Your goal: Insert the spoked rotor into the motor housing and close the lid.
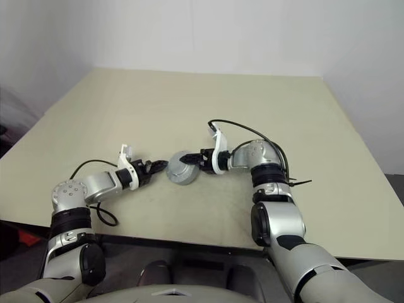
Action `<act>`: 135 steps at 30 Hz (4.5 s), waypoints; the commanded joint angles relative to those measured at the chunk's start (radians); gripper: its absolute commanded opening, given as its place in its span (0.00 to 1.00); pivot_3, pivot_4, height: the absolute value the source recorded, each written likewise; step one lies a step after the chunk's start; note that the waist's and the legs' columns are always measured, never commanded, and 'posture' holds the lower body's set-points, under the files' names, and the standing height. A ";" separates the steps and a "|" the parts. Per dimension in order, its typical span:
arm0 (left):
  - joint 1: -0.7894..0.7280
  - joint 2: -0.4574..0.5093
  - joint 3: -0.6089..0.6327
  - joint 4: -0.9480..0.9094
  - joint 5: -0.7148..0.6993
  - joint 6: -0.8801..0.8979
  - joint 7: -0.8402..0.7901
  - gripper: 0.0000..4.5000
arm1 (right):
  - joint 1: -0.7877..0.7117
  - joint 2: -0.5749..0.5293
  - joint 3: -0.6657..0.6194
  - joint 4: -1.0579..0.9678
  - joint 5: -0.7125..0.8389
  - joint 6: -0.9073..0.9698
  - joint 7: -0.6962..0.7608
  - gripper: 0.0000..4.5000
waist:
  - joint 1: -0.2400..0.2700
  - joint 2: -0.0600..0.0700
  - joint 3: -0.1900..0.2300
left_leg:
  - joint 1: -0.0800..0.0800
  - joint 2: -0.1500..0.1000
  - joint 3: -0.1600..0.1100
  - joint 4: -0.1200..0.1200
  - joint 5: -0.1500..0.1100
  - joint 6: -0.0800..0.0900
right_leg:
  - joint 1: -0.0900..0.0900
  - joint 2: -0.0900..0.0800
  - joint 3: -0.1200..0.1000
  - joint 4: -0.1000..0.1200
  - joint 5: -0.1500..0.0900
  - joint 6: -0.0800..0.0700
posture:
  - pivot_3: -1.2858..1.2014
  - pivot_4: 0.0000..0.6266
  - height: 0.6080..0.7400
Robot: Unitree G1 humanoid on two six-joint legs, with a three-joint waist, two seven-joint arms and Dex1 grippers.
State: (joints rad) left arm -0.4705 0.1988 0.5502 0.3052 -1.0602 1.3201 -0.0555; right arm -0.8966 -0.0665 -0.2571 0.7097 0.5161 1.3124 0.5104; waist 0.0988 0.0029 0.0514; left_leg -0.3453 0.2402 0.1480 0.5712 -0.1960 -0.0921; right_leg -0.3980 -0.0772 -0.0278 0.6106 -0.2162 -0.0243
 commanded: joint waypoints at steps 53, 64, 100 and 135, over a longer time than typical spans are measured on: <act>0.050 0.002 -0.004 -0.087 -0.525 -0.185 -0.051 0.99 | -0.210 0.076 -0.356 0.103 0.282 -0.020 -0.230 0.46 | 0.007 0.000 0.001 | -0.005 0.001 -0.001 0.005 0.001 -0.002 | -0.010 0.001 0.001 0.008 0.002 0.003 | 0.52 0.00 1.00; -0.005 -0.028 -0.066 -0.021 -0.467 -0.215 -0.116 0.90 | -0.198 0.081 -0.349 0.052 0.284 -0.010 -0.232 0.46 | 0.008 0.000 0.001 | -0.005 0.001 -0.001 0.005 0.001 -0.002 | -0.010 0.001 0.001 0.008 0.002 0.004 | 0.52 0.00 1.00; 0.092 0.002 0.014 -0.151 -0.310 -0.451 -0.137 0.49 | -0.103 0.065 -0.169 -0.002 0.179 -0.230 -0.214 0.99 | -0.001 0.000 0.001 | -0.005 0.001 -0.001 0.006 0.001 -0.002 | -0.009 0.001 0.001 0.008 0.002 0.004 | 0.52 0.00 1.00; 0.071 0.029 0.282 0.082 -0.242 -0.776 0.364 0.56 | -0.070 0.050 -0.190 -0.022 0.187 -0.209 -0.238 1.00 | -0.005 -0.007 0.000 | 0.001 0.001 -0.001 0.007 0.003 -0.005 | -0.003 0.001 0.002 0.013 0.001 0.001 | 0.52 0.00 1.00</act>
State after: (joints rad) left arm -0.4162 0.2051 0.7927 0.3885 -1.3258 0.5833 0.2568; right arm -0.9623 -0.0148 -0.4477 0.7186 0.6908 1.1045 0.2753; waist 0.0940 -0.0045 0.0517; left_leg -0.3426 0.2411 0.1468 0.5783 -0.1927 -0.0978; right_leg -0.3999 -0.0765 -0.0256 0.6240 -0.2155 -0.0232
